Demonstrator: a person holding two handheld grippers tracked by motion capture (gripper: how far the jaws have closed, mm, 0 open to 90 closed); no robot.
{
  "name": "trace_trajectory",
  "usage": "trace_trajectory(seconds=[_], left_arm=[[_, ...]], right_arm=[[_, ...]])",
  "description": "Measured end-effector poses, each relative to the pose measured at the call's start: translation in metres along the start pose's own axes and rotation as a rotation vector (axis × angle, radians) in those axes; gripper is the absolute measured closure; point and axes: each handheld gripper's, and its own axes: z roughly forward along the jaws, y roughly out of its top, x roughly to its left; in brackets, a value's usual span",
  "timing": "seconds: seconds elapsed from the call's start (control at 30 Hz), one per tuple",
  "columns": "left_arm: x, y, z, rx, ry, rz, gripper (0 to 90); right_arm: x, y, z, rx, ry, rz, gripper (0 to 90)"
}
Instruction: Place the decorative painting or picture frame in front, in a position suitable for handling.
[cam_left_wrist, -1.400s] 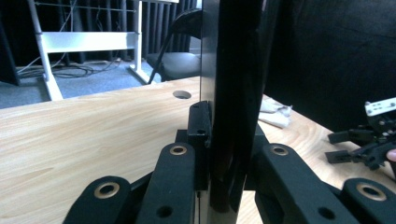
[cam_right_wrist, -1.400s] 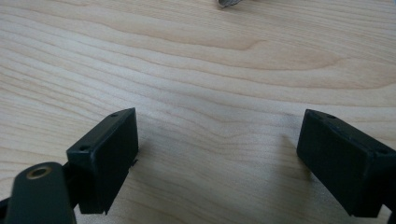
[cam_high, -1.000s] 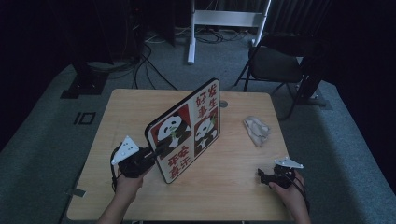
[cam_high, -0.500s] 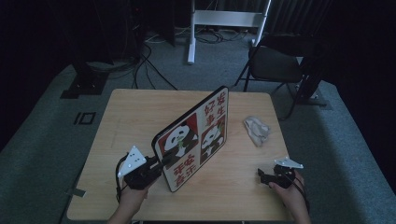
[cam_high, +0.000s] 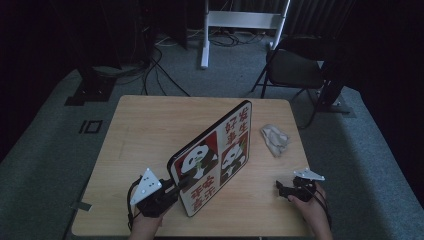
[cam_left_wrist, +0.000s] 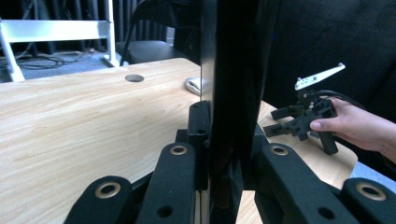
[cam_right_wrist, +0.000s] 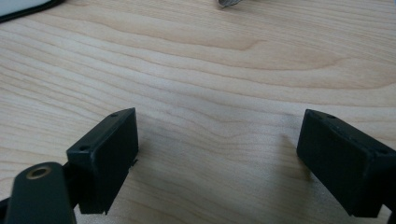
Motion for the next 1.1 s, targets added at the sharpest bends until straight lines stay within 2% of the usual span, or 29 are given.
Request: trace_trajectory(seconds=[0.13, 0.3, 0.37, 0.4, 0.43, 0.5, 0.53, 0.6, 0.67, 0.7, 0.8, 0.97, 1.03, 1.1], left_arm=[[0.0, -0.002, -0.004, -0.006, 0.015, -0.004, 81.6], [0.009, -0.006, -0.008, -0.018, 0.041, -0.035, 80.7], [0.013, -0.007, -0.009, -0.03, 0.052, -0.031, 80.0], [0.014, -0.007, -0.01, -0.029, 0.056, -0.014, 80.0], [0.016, -0.007, -0.01, -0.035, 0.062, -0.019, 79.7], [0.021, -0.007, -0.01, -0.032, 0.06, -0.022, 79.8], [0.023, -0.007, -0.01, -0.039, 0.06, -0.038, 79.8], [0.025, -0.007, -0.009, -0.038, 0.061, -0.024, 79.7], [0.028, -0.006, -0.009, -0.033, 0.052, -0.036, 79.8], [0.028, -0.006, -0.009, -0.027, 0.048, -0.022, 79.6], [0.03, -0.005, -0.009, -0.016, 0.034, -0.021, 79.5], [0.034, -0.006, -0.01, -0.019, 0.02, -0.048, 79.6], [0.034, -0.006, -0.009, -0.021, 0.021, -0.038, 79.6], [0.035, -0.006, -0.01, -0.022, 0.016, -0.045, 79.6]], right_arm=[[0.0, 0.0, 0.0, 0.0, 0.0, 0.0, 12.2], [0.0, 0.0, 0.0, 0.0, 0.0, 0.0, 12.2], [0.0, 0.0, 0.0, 0.0, 0.0, 0.0, 12.2], [0.0, 0.0, 0.0, 0.0, 0.0, 0.0, 12.2], [0.0, 0.0, 0.0, 0.0, 0.0, 0.0, 12.2], [0.0, 0.0, 0.0, -0.001, 0.0, 0.0, 12.2], [0.0, 0.0, 0.0, -0.001, 0.0, 0.0, 12.3], [0.0, 0.0, 0.0, -0.001, 0.0, 0.0, 12.2], [0.0, 0.0, 0.0, -0.001, 0.0, 0.0, 12.2], [0.0, 0.0, 0.0, -0.001, 0.0, 0.0, 12.2], [0.0, 0.0, 0.0, -0.001, 0.0, 0.0, 12.2], [0.0, 0.0, 0.0, -0.001, 0.0, 0.0, 12.2], [0.0, 0.0, 0.0, -0.001, 0.0, 0.0, 12.2], [0.0, 0.0, 0.0, 0.0, 0.0, 0.0, 12.2]])
